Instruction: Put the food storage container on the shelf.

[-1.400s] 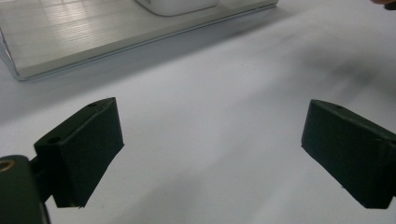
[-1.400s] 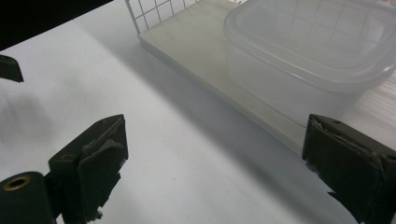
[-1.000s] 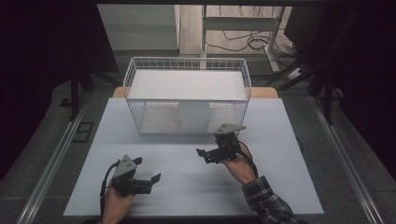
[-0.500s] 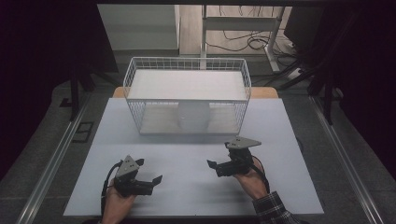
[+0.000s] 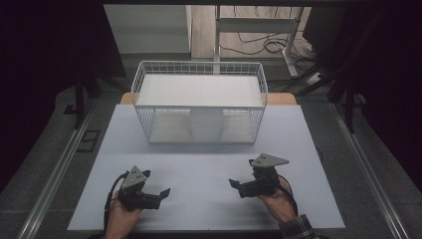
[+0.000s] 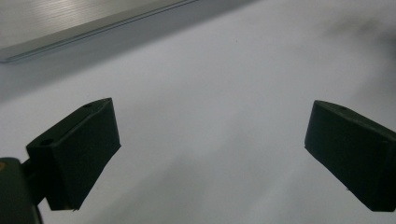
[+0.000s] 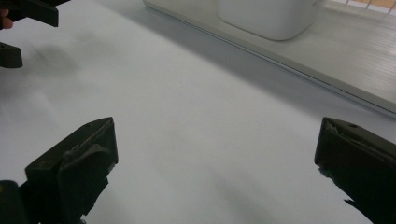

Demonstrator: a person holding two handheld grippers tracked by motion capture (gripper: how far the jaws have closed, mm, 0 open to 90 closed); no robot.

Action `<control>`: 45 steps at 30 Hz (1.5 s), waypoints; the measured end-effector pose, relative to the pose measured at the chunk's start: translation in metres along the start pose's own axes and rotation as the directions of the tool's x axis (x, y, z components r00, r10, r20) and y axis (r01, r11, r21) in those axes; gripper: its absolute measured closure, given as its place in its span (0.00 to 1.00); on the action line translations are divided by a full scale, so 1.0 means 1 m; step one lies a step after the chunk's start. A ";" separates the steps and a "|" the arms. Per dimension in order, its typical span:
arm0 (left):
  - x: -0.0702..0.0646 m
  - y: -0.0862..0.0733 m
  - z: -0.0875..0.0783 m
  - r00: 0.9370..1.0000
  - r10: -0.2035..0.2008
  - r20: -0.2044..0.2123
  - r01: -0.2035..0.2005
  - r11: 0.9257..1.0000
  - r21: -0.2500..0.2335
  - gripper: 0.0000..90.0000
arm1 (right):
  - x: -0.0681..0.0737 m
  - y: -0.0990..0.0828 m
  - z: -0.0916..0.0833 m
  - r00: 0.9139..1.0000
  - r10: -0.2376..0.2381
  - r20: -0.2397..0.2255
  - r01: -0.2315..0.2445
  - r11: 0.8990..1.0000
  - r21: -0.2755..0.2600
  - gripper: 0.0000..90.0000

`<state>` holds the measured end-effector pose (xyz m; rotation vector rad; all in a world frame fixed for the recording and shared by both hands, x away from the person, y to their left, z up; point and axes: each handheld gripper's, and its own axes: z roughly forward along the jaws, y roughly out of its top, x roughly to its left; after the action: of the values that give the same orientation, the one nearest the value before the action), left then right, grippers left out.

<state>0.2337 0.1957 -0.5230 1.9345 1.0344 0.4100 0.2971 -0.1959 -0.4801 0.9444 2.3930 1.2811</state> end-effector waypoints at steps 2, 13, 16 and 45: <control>0.000 0.000 -0.001 1.000 -0.001 -0.004 0.001 1.000 -0.002 0.03 | 0.000 -0.001 -0.002 1.000 0.001 0.003 -0.001 1.000 0.001 0.00; 0.000 -0.008 -0.013 1.000 -0.002 -0.028 0.002 1.000 -0.003 0.02 | -0.004 -0.017 -0.025 0.999 0.006 0.051 -0.006 1.000 0.013 0.00; 0.002 -0.011 -0.018 0.999 -0.009 -0.035 0.009 1.000 -0.014 0.01 | -0.006 -0.021 -0.031 0.998 0.015 0.067 -0.016 1.000 0.011 0.00; 0.019 -0.042 -0.053 0.989 -0.099 -0.107 0.094 0.994 -0.051 0.00 | -0.025 -0.076 -0.074 0.968 0.096 0.234 -0.110 0.993 0.046 0.00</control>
<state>0.1910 0.2509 -0.5298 1.8302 1.1743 0.4849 0.2467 -0.2902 -0.5017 1.1797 2.2376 1.0729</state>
